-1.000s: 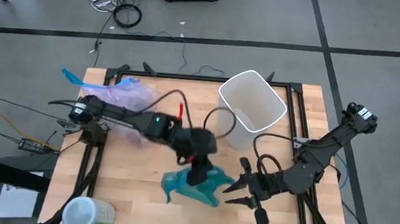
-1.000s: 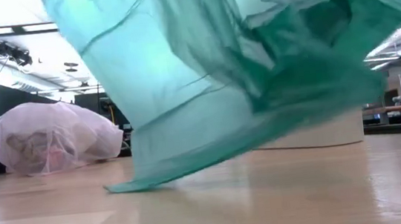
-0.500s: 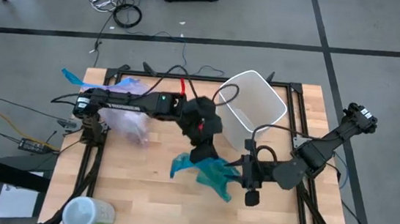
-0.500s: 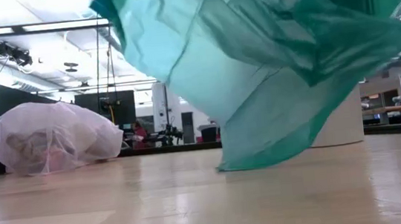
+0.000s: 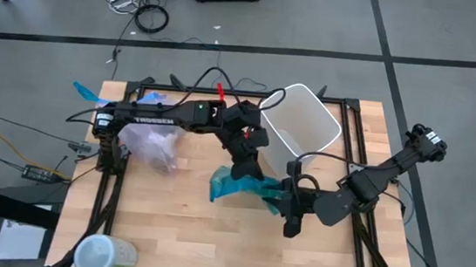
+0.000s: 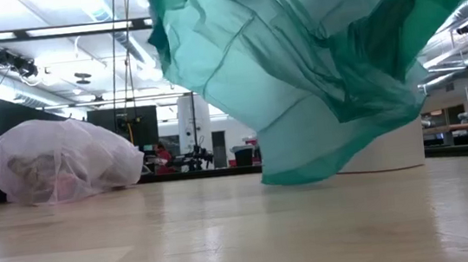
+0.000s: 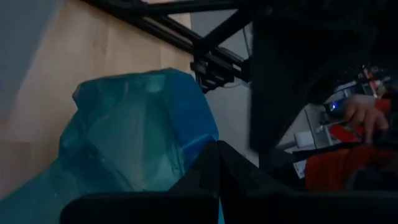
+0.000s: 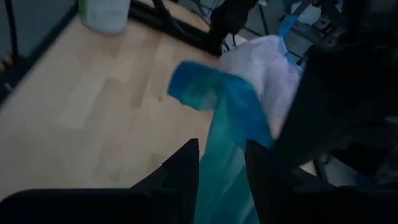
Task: Place trash/remove bag and relplace
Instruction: Put the blue trash bag into the white trash bin
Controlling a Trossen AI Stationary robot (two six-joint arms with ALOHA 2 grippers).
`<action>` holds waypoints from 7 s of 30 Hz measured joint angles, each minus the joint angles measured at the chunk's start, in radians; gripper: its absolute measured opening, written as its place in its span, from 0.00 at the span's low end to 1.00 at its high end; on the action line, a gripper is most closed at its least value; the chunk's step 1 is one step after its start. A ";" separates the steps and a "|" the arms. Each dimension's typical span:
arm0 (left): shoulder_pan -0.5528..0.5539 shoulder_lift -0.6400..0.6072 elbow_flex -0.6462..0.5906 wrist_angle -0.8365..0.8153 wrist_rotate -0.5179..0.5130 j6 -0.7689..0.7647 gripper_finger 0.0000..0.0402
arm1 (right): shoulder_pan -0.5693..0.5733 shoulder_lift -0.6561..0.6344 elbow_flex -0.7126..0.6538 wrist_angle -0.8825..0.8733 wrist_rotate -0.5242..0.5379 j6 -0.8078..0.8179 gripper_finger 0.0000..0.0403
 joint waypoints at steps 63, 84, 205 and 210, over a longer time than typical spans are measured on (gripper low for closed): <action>-0.287 -0.450 -0.723 0.014 -0.712 0.509 0.03 | 0.005 0.024 -0.001 -0.333 0.025 0.469 0.22; -0.473 -0.401 -1.153 0.393 -0.989 0.507 0.05 | -0.013 0.023 -0.001 -0.345 0.026 0.546 0.22; -0.795 -0.036 -1.249 1.238 -1.575 -1.110 0.06 | -0.390 0.647 0.114 0.183 -0.330 -0.026 0.34; -0.795 -0.036 -1.248 1.236 -1.575 -1.110 0.06 | -0.393 0.647 0.113 0.132 -0.330 -0.020 0.19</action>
